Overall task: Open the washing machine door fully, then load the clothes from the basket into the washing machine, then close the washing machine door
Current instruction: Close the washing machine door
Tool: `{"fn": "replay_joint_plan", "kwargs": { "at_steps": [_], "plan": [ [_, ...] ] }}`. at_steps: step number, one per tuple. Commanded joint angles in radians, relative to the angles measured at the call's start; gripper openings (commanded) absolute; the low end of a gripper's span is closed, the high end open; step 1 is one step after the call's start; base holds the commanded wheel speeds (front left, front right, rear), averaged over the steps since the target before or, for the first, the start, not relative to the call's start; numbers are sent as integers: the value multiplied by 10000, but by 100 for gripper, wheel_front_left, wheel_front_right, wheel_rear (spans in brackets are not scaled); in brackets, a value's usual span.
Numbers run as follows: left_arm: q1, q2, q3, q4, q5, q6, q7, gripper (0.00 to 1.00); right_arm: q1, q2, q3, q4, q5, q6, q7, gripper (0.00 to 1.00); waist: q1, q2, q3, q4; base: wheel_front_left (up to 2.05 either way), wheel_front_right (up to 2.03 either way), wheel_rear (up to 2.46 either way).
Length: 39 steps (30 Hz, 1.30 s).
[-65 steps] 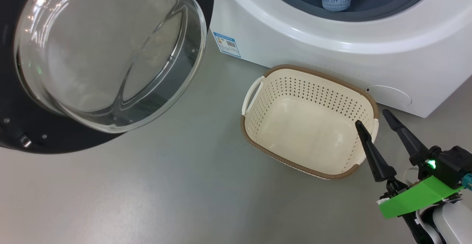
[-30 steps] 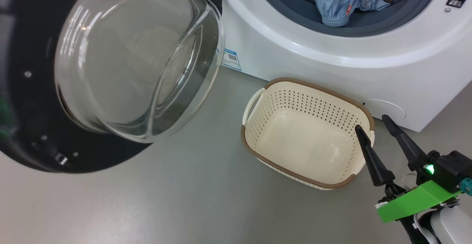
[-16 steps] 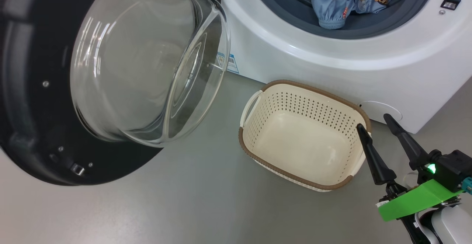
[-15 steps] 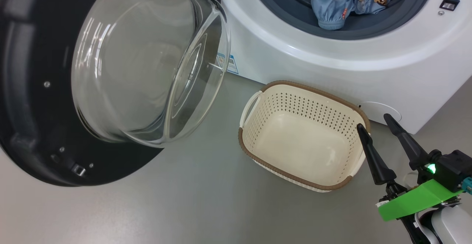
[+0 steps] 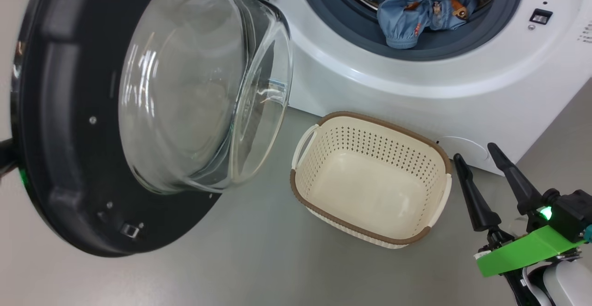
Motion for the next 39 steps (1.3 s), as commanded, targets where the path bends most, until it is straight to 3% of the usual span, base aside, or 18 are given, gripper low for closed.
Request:
{"fn": "replay_joint_plan", "kwargs": {
  "at_steps": [1,19,27,39],
  "plan": [
    [-18,481,268,-539,-172,-68,188,0,128,-28,111,-214,-202,73,-80,100,1,0,-117,-108,0,0,0],
    [606,-373,-544,-3621,-578,211,1035,0,255,213,-312,-176,-249,73,-80,100,1,0,-443,-1022,0,0,0],
    [679,-788,-777,-4500,-569,356,928,0,265,376,-422,-186,-275,73,-80,100,1,0,-503,-1661,0,0,0],
    [418,-1455,-1179,-4910,-212,403,477,0,274,641,-599,-184,-277,73,-80,100,1,0,-486,-3268,0,0,0]
  ]
}}
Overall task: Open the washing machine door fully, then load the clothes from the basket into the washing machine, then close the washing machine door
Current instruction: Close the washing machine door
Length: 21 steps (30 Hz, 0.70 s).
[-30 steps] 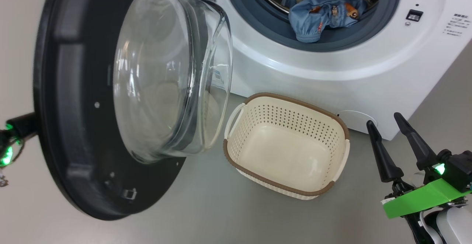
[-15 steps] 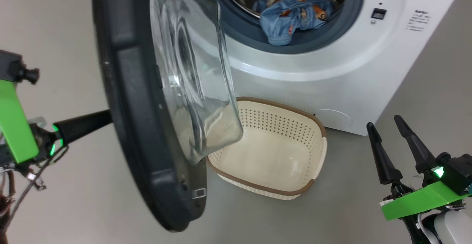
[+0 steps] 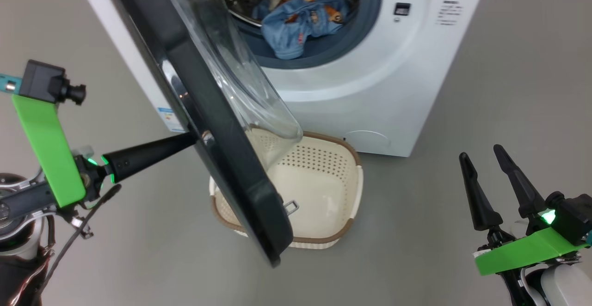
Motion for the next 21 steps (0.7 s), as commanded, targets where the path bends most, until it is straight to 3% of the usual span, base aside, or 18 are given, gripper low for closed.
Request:
{"fn": "replay_joint_plan", "kwargs": {
  "at_steps": [1,12,21],
  "plan": [
    [-480,311,341,-348,111,-63,-96,0,-28,-81,109,-222,-34,73,-80,100,0,0,21,-518,0,0,0],
    [-1024,-31,461,126,580,-322,-921,0,-99,103,8,-249,-35,73,-80,100,0,0,125,-1707,0,0,0],
    [-1587,-321,530,726,895,-475,-1634,0,-68,201,-47,-256,-33,73,-80,100,0,0,222,-2122,0,0,0]
  ]
}}
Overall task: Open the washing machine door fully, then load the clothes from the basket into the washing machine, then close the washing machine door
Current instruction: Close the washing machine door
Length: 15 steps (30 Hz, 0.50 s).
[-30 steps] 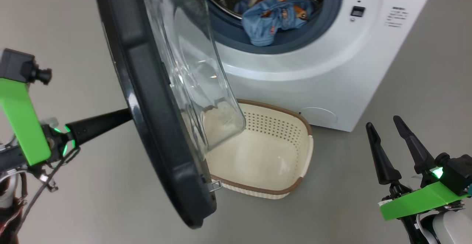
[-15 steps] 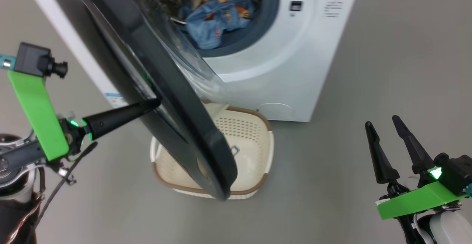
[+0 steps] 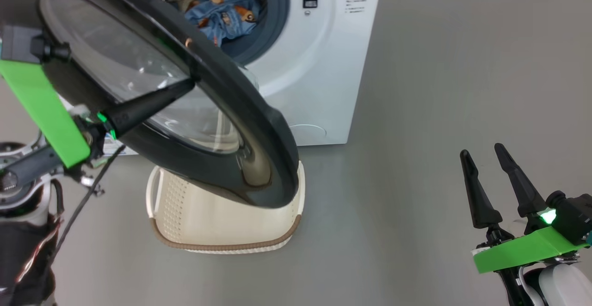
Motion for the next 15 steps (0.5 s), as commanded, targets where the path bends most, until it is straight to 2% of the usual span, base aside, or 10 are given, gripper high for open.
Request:
{"fn": "replay_joint_plan", "kwargs": {
  "at_steps": [1,15],
  "plan": [
    [-464,337,405,-127,110,-116,-151,0,-63,-87,157,-248,-33,73,-80,100,-1,-1,24,-58,0,0,0],
    [-129,455,570,-86,-24,-153,-515,0,-19,-70,37,-236,-72,73,-80,100,-1,-1,-137,218,0,0,0]
  ]
}}
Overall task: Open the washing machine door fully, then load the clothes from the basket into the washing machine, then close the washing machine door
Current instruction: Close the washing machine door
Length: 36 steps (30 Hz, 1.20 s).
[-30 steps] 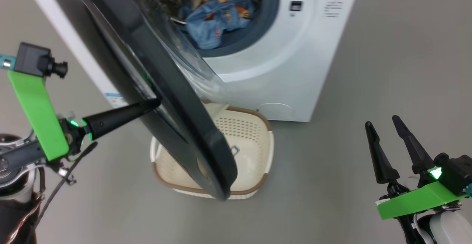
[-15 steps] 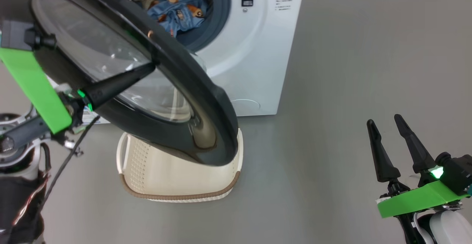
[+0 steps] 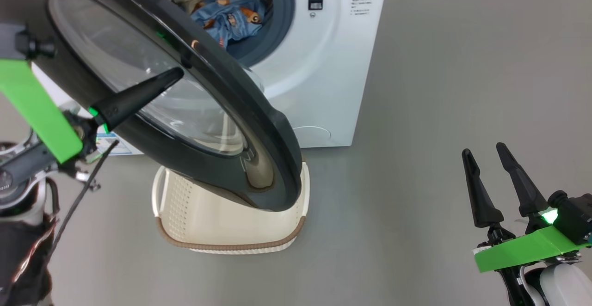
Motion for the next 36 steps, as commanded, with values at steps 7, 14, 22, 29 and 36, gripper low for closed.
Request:
{"fn": "replay_joint_plan", "kwargs": {
  "at_steps": [7,14,22,29,36],
  "plan": [
    [848,698,830,-575,-224,-66,-437,0,30,-112,153,-230,-70,73,-80,100,0,0,-175,324,0,0,0],
    [1960,814,1271,-746,-216,-66,-1114,23,127,-113,135,-211,-80,73,-80,100,0,0,-347,533,0,0,0],
    [3216,855,1461,-817,122,-66,-2231,100,233,-100,140,-202,-94,73,-80,100,0,0,-521,677,0,0,0],
    [4259,929,1298,-901,564,-67,-3713,100,292,-75,183,-181,-86,73,-80,100,0,0,-631,714,0,0,0],
    [5237,1189,563,-932,1177,-67,-5891,100,347,-98,214,-154,-51,73,-80,100,0,0,-715,759,0,0,0]
  ]
}}
